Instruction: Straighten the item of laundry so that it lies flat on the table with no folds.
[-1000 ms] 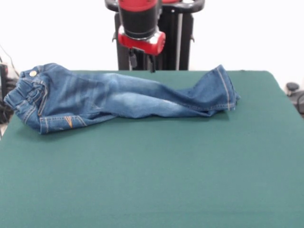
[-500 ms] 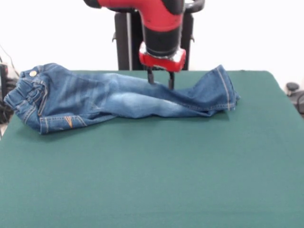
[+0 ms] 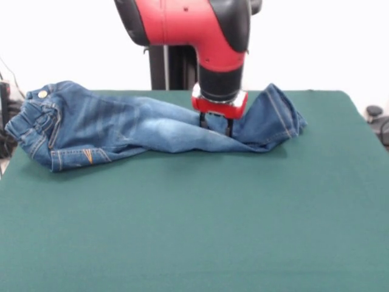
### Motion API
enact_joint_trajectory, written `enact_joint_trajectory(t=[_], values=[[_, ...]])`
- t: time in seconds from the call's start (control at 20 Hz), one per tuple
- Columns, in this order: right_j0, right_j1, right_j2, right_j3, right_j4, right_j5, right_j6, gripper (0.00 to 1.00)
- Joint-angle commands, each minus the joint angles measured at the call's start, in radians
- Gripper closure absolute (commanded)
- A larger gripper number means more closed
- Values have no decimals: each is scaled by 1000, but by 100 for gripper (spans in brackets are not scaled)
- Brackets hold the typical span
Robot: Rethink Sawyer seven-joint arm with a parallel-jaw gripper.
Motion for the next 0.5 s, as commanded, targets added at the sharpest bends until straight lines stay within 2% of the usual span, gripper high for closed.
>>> enact_joint_trajectory(t=[0.05, 0.3, 0.4, 0.5], values=[[69, 147, -86, -69, 5, -166, 204, 0], [83, 175, -103, -44, 22, -215, 190, 0], [67, 161, -85, -30, 38, -190, 172, 0], [16, 150, -36, -5, 74, -130, 145, 0]])
